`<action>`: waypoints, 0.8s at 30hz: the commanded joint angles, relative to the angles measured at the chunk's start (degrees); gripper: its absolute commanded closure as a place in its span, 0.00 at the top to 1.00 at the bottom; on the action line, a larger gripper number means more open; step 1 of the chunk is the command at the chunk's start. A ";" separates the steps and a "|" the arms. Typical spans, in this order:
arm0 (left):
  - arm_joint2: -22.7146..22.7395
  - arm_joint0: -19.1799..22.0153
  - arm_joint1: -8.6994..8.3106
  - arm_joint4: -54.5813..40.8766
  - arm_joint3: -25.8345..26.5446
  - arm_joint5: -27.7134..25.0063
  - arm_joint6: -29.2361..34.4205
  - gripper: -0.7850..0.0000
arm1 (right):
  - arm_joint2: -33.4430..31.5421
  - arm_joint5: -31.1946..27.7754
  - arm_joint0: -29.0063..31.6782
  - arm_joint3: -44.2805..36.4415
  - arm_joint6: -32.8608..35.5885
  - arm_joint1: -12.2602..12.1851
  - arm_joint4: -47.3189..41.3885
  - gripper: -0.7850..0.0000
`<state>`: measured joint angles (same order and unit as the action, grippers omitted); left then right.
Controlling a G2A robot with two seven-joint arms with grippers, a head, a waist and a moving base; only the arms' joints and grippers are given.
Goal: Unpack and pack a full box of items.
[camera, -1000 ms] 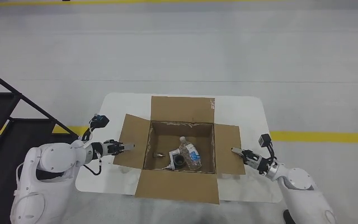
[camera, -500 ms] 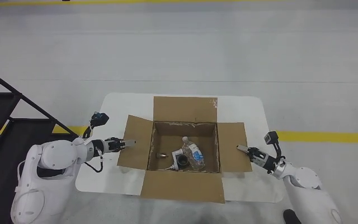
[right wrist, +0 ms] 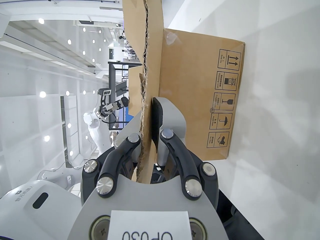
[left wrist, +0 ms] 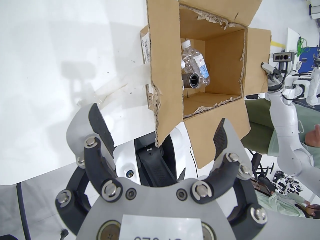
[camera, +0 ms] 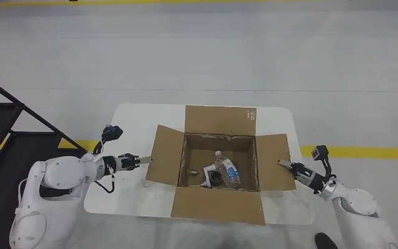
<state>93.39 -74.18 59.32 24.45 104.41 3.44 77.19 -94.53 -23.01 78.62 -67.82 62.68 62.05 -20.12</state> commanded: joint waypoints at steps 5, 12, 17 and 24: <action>-0.30 -0.15 -0.40 -0.34 0.17 0.07 -0.50 1.00 | 1.13 1.54 0.45 -1.97 -1.50 -0.02 0.00 1.00; -0.68 -0.13 -0.82 -0.75 0.23 0.46 -1.19 1.00 | 2.97 0.64 1.14 -1.58 -3.52 0.31 -2.13 1.00; -0.99 0.10 -1.13 -1.02 0.20 0.71 -1.38 1.00 | 2.88 -0.45 1.60 -3.40 -4.19 0.28 -3.55 1.00; -1.18 0.66 -1.55 -1.67 0.00 1.04 -1.84 1.00 | 2.10 -0.22 2.87 -10.84 -4.47 -0.03 -4.09 1.00</action>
<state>92.20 -73.59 57.83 22.86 104.47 4.43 75.45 -92.49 -23.53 81.42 -77.53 58.30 62.05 -24.40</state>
